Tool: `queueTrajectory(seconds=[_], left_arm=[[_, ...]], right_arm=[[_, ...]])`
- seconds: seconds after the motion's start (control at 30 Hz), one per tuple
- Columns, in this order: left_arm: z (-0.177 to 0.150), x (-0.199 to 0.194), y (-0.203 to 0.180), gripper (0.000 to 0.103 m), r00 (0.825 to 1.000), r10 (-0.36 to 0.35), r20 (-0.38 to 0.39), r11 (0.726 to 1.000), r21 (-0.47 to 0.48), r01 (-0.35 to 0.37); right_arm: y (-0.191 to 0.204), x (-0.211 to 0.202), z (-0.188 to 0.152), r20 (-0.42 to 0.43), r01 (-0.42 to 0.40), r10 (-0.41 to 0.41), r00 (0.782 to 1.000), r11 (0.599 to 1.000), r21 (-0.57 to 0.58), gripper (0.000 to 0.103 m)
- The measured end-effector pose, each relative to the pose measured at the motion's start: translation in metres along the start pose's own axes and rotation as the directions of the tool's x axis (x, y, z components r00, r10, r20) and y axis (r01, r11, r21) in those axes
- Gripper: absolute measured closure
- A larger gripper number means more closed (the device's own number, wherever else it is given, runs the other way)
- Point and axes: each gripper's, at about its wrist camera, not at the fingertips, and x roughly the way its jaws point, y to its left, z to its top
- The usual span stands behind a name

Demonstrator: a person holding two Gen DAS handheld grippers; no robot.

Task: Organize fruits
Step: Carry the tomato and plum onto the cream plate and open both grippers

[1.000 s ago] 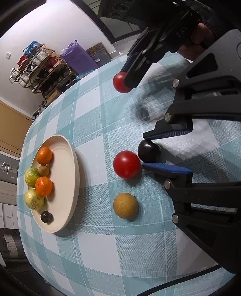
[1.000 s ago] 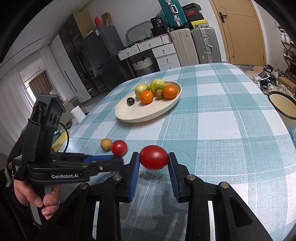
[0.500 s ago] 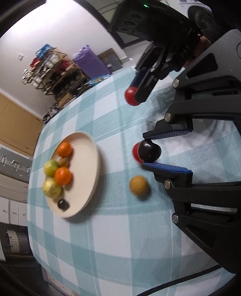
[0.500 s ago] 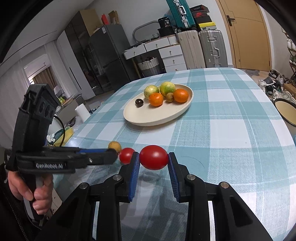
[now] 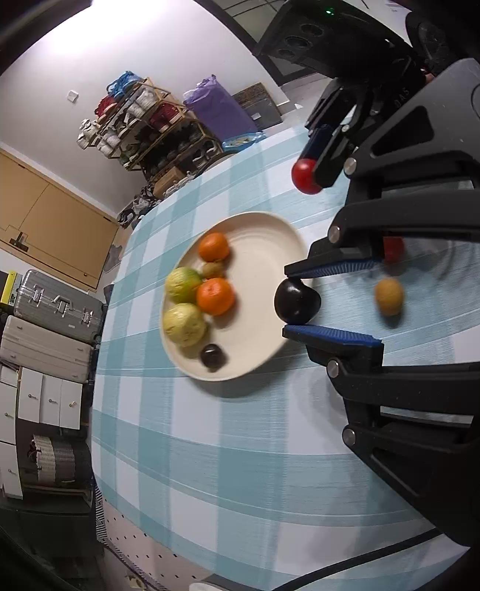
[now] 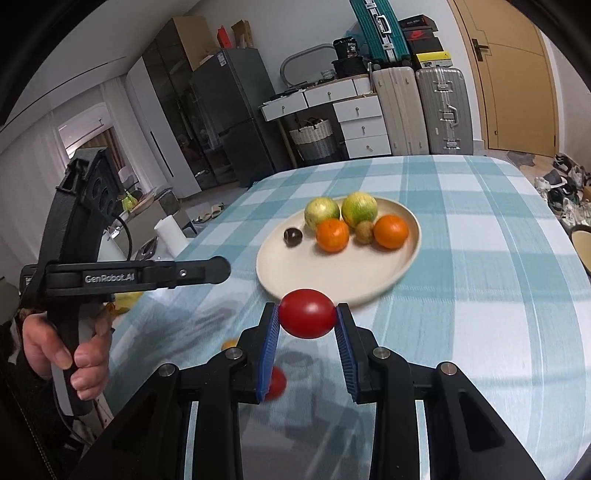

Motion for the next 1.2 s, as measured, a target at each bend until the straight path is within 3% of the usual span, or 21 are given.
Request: queueTrajectory(seconds=[0.53,0.77,1.2], left_arm=[[0.058,0.07,0.018,0.081,0.999,0.012,-0.032,1.0,-0.02,-0.013],[0.066,0.09,0.025,0.081,0.999,0.009,-0.041,0.999,-0.034,-0.011],[0.071,0.104,0.021,0.08,0.999,0.005,-0.047,1.0,-0.016,-0.006]], right_arm=[[-0.019,0.059,0.064,-0.028,0.04,-0.04,0.999,0.999,0.004,0.072],[-0.028,0.085,0.068,-0.077,0.08,-0.078,0.994,0.997,0.013,0.072],[-0.035,0.102,0.073,-0.093,0.101,-0.099,0.991,0.995,0.017,0.072]])
